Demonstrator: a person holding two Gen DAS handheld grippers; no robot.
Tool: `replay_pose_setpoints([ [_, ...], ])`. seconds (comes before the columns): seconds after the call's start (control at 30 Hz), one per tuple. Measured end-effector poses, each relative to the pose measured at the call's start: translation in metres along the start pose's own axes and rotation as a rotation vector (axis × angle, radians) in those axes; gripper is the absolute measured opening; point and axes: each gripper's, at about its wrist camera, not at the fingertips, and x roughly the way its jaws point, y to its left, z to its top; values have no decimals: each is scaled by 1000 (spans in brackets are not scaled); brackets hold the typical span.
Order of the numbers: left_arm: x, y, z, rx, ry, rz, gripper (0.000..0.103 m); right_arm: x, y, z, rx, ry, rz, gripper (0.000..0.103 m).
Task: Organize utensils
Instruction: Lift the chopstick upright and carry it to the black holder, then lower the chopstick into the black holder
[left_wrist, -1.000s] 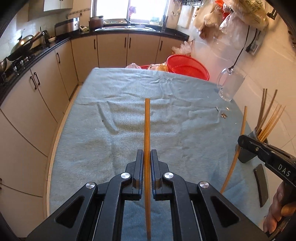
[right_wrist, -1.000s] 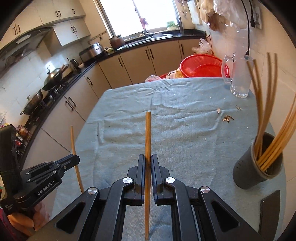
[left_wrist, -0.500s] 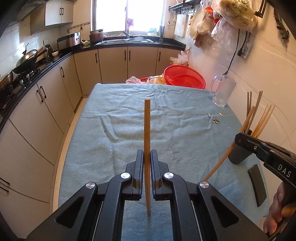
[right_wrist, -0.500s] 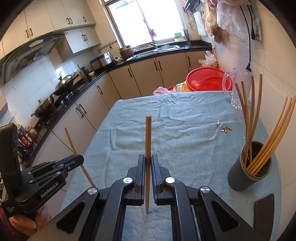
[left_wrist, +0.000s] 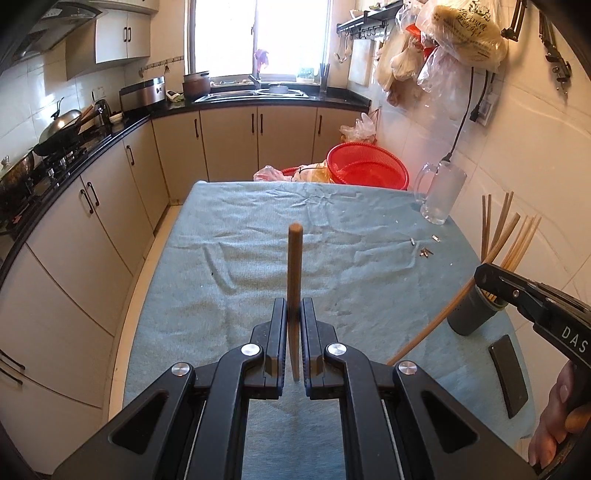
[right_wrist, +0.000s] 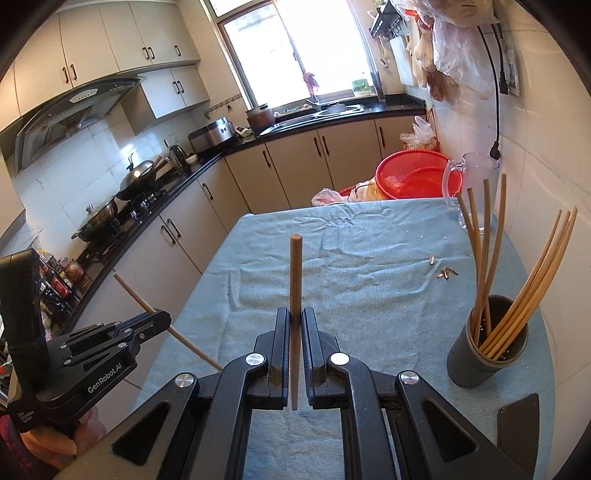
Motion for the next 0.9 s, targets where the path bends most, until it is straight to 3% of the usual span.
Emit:
replay_pose_setpoints([
  [0.9,-13,-82,46,100,-91,-85,7,-84,-54,24,85,-164,-64,7],
])
